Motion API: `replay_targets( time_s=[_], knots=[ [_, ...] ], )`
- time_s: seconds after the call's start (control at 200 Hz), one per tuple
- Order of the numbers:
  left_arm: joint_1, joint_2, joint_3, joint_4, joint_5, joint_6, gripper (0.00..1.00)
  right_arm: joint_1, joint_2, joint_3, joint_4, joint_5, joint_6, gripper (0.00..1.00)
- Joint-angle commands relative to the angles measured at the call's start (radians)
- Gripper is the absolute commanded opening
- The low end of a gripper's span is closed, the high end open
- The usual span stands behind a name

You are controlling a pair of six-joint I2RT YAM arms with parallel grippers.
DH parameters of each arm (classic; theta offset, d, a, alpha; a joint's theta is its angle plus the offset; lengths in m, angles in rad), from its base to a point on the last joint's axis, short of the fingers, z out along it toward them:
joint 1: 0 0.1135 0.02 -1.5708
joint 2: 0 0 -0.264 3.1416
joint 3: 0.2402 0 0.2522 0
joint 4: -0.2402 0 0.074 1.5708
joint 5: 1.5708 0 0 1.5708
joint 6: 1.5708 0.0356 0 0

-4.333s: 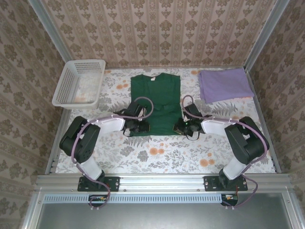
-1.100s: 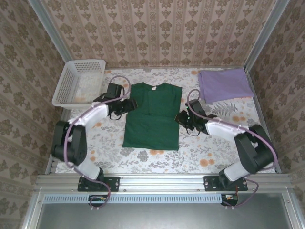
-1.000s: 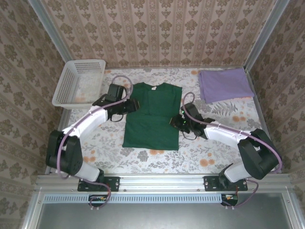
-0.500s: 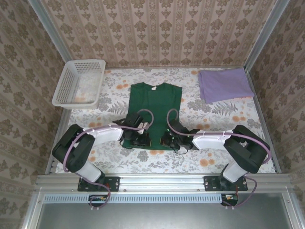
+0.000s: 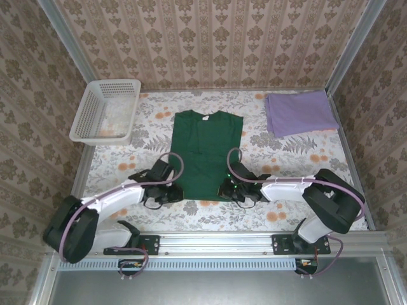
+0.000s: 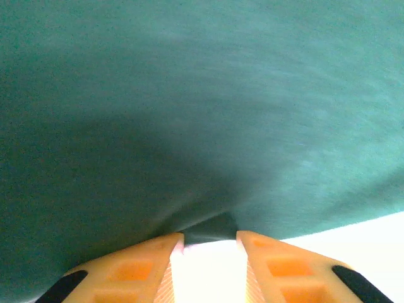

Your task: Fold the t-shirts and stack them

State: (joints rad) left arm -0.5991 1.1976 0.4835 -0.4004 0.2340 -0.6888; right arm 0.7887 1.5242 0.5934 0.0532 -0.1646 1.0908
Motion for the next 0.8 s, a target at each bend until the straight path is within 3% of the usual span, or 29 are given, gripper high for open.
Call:
replay_targets(
  time_s=[0.0,0.115,0.28,0.375,0.51,0.64,0.79],
  knots=[
    [0.092,-0.104,-0.067,-0.102,-0.096,-0.072,0.31,-0.022,-0.023,-0.064,-0.153,0.030,-0.027,0.13],
    [0.186,-0.236,-0.097,-0.142,-0.087,-0.081,0.33,-0.038,-0.051,-0.074,-0.171,0.036,-0.037,0.15],
    [0.208,-0.350,-0.062,-0.180,-0.033,-0.069,0.41,-0.045,-0.104,-0.079,-0.157,0.002,-0.036,0.26],
    [0.208,-0.346,-0.045,-0.189,-0.003,-0.066,0.46,-0.051,-0.196,-0.093,-0.168,-0.009,-0.028,0.37],
    [0.206,-0.277,-0.057,-0.111,0.165,-0.059,0.45,-0.096,-0.364,-0.140,-0.268,0.033,-0.040,0.46],
    [0.105,-0.205,-0.028,-0.103,0.162,-0.038,0.42,-0.171,-0.464,-0.135,-0.455,0.048,-0.125,0.47],
    [0.028,-0.133,-0.006,-0.115,0.090,-0.066,0.42,-0.197,-0.460,-0.139,-0.496,-0.005,-0.179,0.48]
  ],
)
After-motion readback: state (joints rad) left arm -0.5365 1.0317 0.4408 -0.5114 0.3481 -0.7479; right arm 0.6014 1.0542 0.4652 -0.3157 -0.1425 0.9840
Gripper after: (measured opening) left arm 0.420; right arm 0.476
